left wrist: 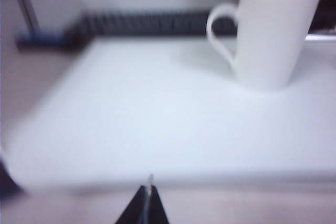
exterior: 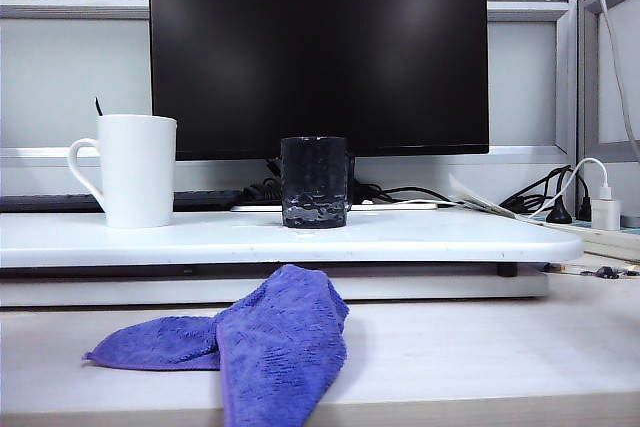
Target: Carefully pick up the black cup and pour some water from the black cup into the white cup.
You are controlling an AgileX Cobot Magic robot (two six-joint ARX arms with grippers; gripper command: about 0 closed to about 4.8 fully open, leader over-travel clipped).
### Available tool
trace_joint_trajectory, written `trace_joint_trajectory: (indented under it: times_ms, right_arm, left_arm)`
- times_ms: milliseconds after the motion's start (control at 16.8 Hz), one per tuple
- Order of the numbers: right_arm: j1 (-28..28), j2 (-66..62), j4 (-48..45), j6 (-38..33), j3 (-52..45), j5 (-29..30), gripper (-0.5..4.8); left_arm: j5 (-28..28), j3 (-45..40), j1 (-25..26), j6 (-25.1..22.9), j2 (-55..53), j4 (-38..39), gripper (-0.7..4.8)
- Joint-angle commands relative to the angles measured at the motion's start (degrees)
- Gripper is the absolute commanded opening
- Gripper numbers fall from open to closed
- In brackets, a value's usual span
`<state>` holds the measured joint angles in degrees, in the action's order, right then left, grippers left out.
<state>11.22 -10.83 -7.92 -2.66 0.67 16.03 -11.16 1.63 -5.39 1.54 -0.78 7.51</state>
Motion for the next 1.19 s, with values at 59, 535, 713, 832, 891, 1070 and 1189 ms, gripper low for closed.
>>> trace_joint_trajectory:
  times_ms: [59, 535, 713, 832, 891, 1070, 1189]
  right_arm:
    - [-0.63, -0.07, 2.4, -0.57, -0.31, -1.07, -0.05]
    - [-1.75, 0.04, 3.41, -1.84, -0.31, -5.62, 1.07]
    - [-2.25, 3.02, 4.92, -1.81, -0.31, -5.84, 1.07]
    - [-2.47, 10.4, 6.45, -1.81, -0.31, -5.66, 1.07]
    - [-2.69, 10.71, 2.78, -1.79, -0.33, -5.6, 1.07]
    - [-7.63, 10.67, 0.48, -1.79, -0.33, -5.95, 1.07]
    - [-14.27, 10.67, 0.83, -1.79, -0.33, -5.64, 1.07]
  left_arm:
    - [1.99, -1.09, 0.09, 3.45, -0.04, 1.84, -0.07]
    - [1.36, -1.09, 0.09, 3.41, -0.02, -1.95, 0.61]
    - [1.38, -1.09, 0.09, 3.41, 0.02, -1.88, 0.61]
    - [1.33, -1.09, 0.13, 3.41, 0.57, -1.75, 0.61]
    - [1.46, -1.09, 0.46, 3.41, 0.57, -1.55, 0.61]
    - [2.58, -1.09, 5.79, 3.41, 0.57, -1.11, 0.61]
    - [2.12, -1.09, 10.71, 3.41, 0.57, -1.09, 0.61]
